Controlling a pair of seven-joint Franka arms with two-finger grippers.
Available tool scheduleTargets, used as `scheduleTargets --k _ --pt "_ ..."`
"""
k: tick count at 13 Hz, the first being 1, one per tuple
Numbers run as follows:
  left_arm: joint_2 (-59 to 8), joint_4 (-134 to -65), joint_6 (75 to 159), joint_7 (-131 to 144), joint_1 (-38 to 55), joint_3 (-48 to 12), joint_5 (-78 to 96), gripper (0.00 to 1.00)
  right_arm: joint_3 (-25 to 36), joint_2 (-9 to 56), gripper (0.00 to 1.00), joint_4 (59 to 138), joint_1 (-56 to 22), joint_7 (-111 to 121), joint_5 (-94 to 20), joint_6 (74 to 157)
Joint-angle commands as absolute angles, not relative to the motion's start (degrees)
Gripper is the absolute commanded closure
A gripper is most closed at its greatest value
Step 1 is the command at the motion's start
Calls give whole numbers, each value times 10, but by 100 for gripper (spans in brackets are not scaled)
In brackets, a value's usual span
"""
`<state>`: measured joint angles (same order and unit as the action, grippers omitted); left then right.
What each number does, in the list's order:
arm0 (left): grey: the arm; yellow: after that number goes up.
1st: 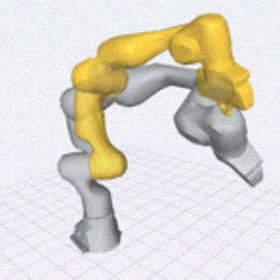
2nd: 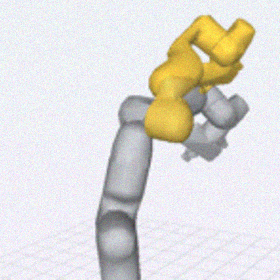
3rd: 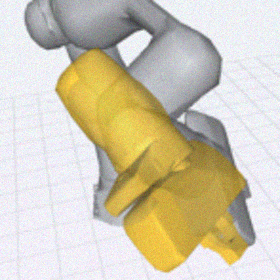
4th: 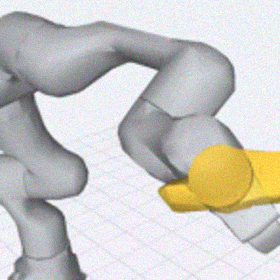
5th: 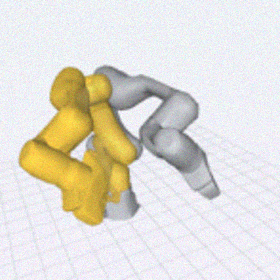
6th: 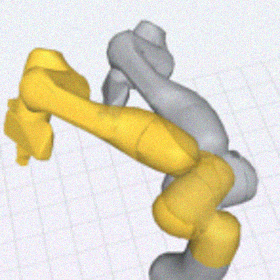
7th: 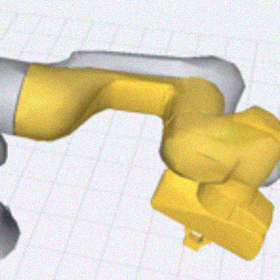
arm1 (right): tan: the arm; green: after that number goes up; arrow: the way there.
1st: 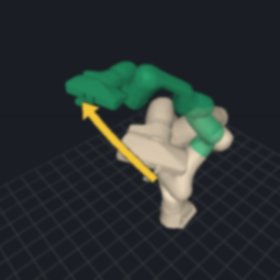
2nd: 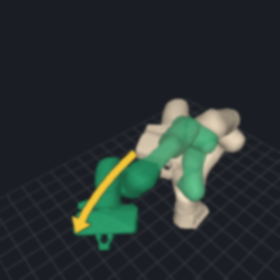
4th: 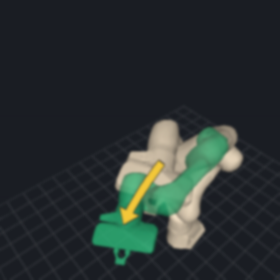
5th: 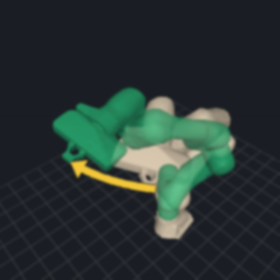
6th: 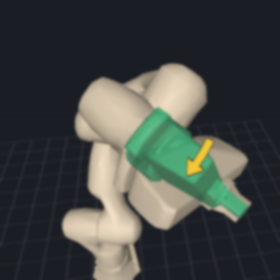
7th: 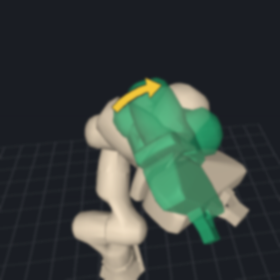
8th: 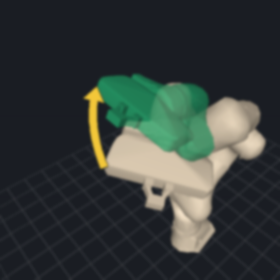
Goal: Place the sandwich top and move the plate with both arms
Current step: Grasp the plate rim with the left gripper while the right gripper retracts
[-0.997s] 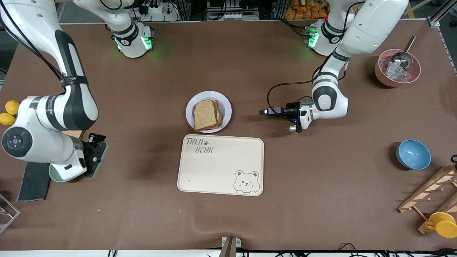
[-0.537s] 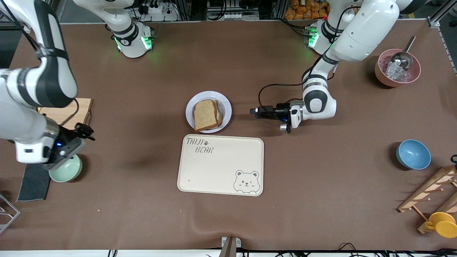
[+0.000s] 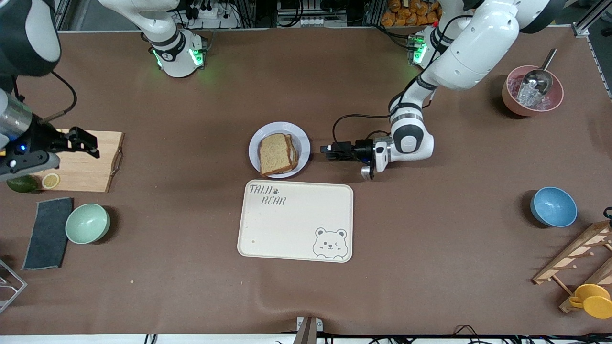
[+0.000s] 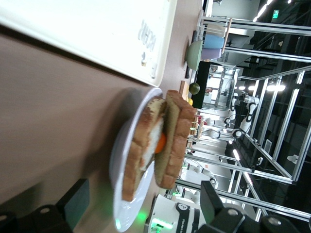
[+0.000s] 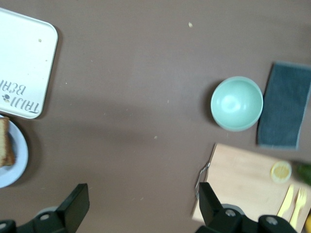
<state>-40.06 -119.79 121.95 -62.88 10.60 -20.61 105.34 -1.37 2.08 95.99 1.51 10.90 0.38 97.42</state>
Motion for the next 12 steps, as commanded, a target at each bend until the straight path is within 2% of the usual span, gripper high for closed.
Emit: scheduleTargets --k 1,4,9,12 --pt "-418 -1173 1219 -643 130 -204 1082 0 -15 -15 0 986 12 43 13 935" --pt "-431 -1155 1223 -651 137 -203 1080 0 -11 -28 0 976 21 42 12 921" --pt "-458 -1130 1223 -672 156 -200 1080 11 -9 -34 0 948 24 32 10 893" --pt "-470 -1124 1223 -705 156 -200 1079 18 -10 -34 0 892 34 33 10 855"
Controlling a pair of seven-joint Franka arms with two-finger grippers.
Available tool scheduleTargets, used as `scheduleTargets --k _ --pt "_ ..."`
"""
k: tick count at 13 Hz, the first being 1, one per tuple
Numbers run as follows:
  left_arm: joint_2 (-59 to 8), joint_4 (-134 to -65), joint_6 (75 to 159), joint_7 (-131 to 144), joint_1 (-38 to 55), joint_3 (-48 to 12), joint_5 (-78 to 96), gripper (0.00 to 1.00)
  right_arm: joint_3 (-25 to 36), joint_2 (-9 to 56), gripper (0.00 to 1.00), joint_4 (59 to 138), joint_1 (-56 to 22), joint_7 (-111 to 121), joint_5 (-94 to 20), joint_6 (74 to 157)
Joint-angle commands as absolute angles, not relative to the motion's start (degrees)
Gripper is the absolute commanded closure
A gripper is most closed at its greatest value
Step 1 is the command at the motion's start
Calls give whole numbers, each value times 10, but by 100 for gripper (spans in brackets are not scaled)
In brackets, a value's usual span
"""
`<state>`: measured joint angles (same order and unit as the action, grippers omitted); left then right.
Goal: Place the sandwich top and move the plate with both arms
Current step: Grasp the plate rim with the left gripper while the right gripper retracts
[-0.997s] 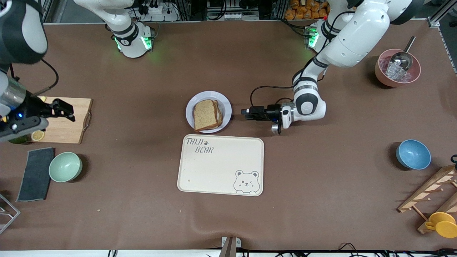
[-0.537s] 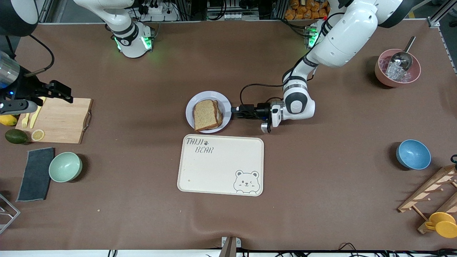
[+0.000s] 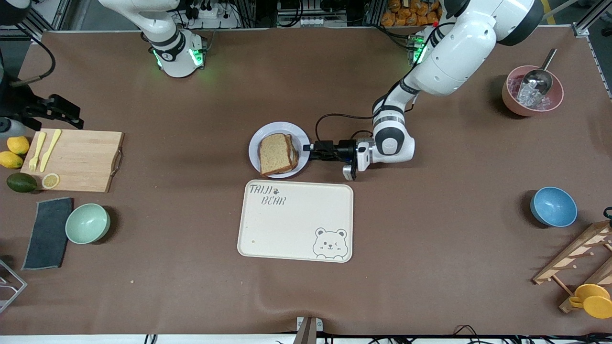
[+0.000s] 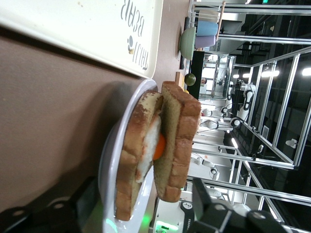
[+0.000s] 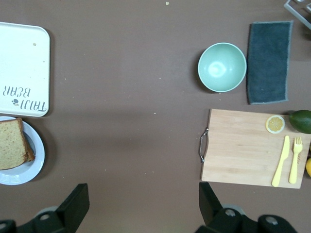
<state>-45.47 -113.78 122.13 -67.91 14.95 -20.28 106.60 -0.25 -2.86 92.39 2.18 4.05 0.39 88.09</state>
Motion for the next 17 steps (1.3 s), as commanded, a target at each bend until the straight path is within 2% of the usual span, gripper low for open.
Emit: scheduleTargets --k 1,3,5,7,9,14,17 --pt "-473 -1123 1225 -706 160 -200 1075 24 -11 -34 0 889 33 32 10 856" --pt "-477 -1123 1238 -735 169 -197 1078 29 -12 -31 0 889 32 -13 11 866" --pt "-485 -1120 1238 -758 167 -196 1078 38 -14 -28 0 890 27 -47 6 872" --pt "-488 -1118 1238 -758 169 -192 1078 40 -14 -27 0 890 30 -38 4 865" --pt "-493 -1112 1238 -764 170 -192 1078 47 -13 -25 0 895 32 -3 4 843" --pt "-506 -1100 1239 -787 176 -192 1079 65 -12 -7 0 892 32 3 -25 853" --pt "-509 -1099 1247 -791 176 -192 1080 71 8 1 0 869 30 8 -25 847"
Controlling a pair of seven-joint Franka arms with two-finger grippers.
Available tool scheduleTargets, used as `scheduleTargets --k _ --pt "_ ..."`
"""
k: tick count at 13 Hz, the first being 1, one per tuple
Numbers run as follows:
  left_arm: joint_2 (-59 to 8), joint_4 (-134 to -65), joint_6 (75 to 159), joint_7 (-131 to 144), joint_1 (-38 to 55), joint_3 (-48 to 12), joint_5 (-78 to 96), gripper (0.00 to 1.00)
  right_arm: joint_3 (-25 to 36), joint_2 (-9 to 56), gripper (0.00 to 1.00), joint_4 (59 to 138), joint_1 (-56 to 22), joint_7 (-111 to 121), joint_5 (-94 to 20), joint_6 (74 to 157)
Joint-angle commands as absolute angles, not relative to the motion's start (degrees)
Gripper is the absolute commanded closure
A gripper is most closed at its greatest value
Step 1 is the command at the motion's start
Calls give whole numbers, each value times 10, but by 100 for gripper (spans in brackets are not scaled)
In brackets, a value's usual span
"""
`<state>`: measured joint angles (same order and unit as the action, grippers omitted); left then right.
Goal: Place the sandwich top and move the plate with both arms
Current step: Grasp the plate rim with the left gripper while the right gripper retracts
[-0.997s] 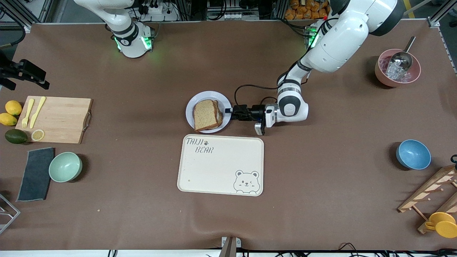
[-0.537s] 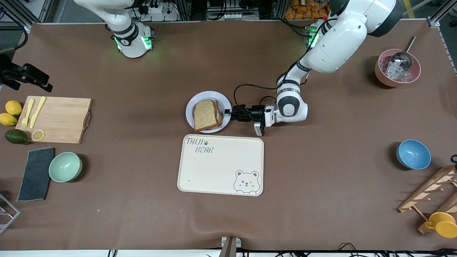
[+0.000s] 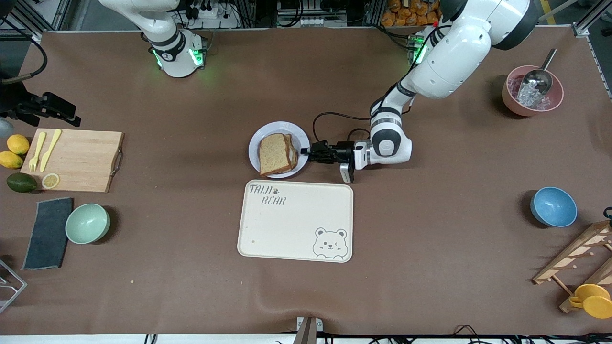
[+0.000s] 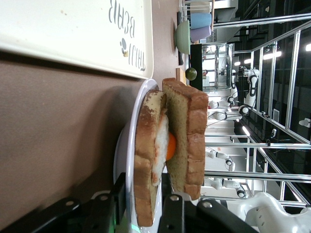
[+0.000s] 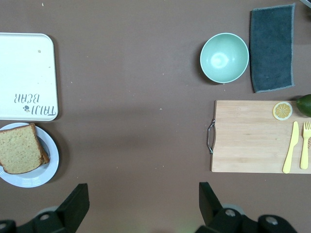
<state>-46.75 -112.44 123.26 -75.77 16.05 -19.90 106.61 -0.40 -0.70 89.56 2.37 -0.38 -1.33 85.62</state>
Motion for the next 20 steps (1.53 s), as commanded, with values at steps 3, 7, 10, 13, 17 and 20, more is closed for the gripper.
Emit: scheduleTargets --k 3,7,10,13,17,20 --pt "-511 -1095 1249 -793 176 -192 1078 73 12 -5 0 867 33 24 -18 835" --pt "-518 -1094 1249 -823 176 -192 1079 85 32 -5 0 866 27 42 -14 826" --pt "-518 -1093 1249 -825 176 -191 1079 92 31 -6 0 865 25 42 -12 826" --pt "-517 -1093 1249 -837 175 -190 1079 100 26 -11 0 864 23 41 -14 821" --pt "-510 -1096 1248 -835 166 -193 1084 100 25 -5 0 864 12 42 -18 817" --pt "-502 -1100 1244 -834 158 -199 1086 100 27 -5 0 864 11 41 -14 817"
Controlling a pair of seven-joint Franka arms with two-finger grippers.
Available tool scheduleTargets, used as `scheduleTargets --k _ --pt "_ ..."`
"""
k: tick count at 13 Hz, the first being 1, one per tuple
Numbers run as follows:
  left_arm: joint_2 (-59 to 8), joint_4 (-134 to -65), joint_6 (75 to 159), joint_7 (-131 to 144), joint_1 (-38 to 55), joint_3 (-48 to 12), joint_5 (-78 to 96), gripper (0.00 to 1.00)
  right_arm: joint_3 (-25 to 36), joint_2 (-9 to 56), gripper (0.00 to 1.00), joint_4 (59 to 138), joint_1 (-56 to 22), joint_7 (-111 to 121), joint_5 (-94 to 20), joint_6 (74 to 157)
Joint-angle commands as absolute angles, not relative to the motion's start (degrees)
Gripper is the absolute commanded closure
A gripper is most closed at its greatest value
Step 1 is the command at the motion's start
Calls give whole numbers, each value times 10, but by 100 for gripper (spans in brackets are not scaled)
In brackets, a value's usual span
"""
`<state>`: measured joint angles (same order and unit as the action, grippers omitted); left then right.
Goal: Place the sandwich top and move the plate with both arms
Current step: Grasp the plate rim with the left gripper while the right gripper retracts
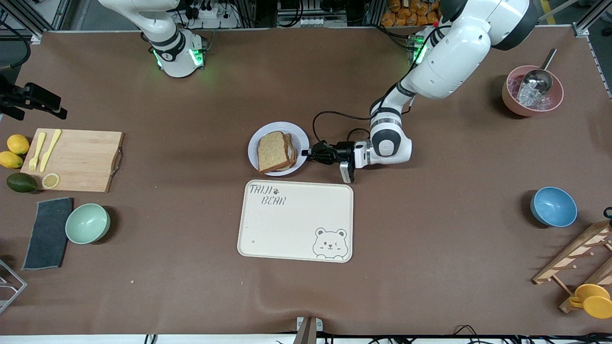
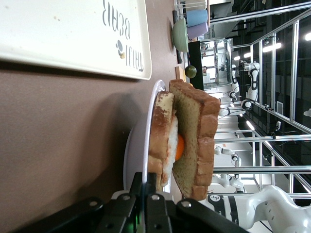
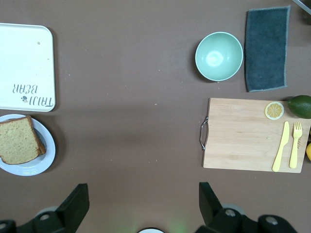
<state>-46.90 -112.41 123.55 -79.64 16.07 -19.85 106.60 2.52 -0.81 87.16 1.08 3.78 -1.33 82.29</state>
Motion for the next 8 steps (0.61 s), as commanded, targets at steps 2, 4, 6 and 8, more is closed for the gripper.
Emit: scheduleTargets --k 2,4,6,8 --pt "-501 -1102 1243 -835 143 -222 1098 100 27 -6 0 863 11 41 -15 817" --pt "-497 -1113 1244 -836 119 -249 1100 100 29 -9 0 856 12 40 -11 816" --pt "-494 -1122 1244 -836 95 -274 1100 100 31 -6 0 846 18 41 -12 816" --pt "-492 -1130 1244 -837 74 -298 1101 100 30 -5 0 846 17 41 -11 816"
